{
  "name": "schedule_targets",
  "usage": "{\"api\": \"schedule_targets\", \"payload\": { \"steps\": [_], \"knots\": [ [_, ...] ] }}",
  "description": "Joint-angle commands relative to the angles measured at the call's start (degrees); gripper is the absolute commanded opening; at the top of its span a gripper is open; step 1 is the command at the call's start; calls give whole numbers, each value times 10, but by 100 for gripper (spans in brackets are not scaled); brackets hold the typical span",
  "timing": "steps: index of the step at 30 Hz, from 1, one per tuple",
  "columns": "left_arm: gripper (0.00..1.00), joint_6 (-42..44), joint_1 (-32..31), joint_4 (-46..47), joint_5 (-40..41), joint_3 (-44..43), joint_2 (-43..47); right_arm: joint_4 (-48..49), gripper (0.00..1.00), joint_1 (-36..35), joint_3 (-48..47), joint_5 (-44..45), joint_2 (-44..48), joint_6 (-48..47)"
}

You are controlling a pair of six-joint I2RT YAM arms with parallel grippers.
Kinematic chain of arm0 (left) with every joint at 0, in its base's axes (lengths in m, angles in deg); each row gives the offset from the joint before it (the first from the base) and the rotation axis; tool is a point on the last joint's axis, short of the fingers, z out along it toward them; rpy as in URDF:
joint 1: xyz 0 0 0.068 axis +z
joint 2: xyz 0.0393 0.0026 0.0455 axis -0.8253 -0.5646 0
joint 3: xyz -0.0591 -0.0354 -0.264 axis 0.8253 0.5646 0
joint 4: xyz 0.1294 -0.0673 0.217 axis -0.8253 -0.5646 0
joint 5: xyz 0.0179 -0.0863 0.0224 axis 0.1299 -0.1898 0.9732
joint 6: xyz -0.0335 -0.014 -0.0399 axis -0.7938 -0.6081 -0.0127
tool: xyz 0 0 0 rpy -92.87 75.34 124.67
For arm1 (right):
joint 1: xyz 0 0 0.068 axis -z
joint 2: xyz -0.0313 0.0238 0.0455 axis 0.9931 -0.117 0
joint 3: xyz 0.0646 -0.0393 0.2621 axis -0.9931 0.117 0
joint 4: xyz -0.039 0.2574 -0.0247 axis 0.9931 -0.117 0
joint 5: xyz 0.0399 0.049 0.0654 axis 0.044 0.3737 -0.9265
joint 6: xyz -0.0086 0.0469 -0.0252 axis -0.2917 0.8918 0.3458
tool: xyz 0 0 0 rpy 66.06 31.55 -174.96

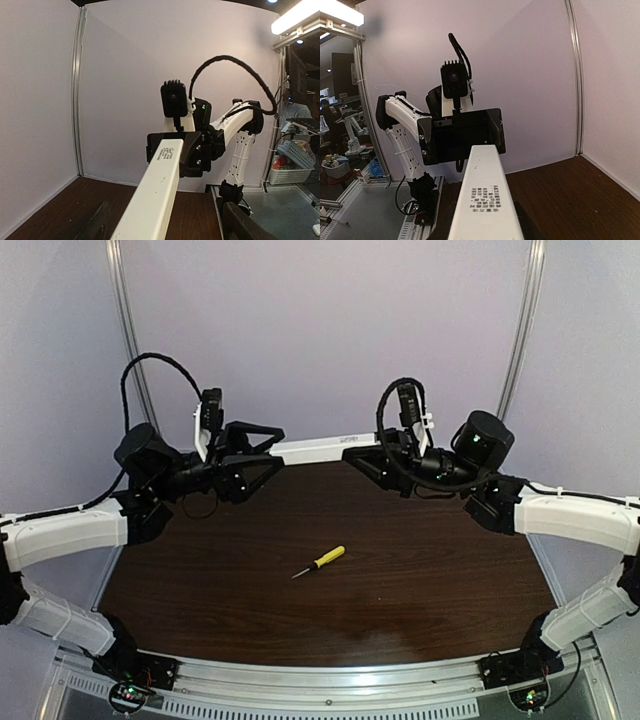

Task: Unload the batteries from the remote control

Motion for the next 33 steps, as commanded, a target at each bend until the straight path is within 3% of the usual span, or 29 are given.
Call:
{"api": "schedule_targets", "payload": {
  "steps": [1,7,11,22,33],
  "knots": [
    [79,91,3,-145,37,3,43,-72,0,-4,4,8,27,-46],
    [76,196,10,-344,22,-67,53,-178,0,-4,-12,-14,37,-99],
    [71,231,12,-404,-26,-118,22,-210,0,-4,-17,-34,35,-113],
    [69,216,12,-379,-140,-148,-50,-210,0,-7,-32,-63,14,-100],
    [70,169,12,-337,-155,-136,-81,-214,0,-18,-53,-47,-12,-99]
  ]
}}
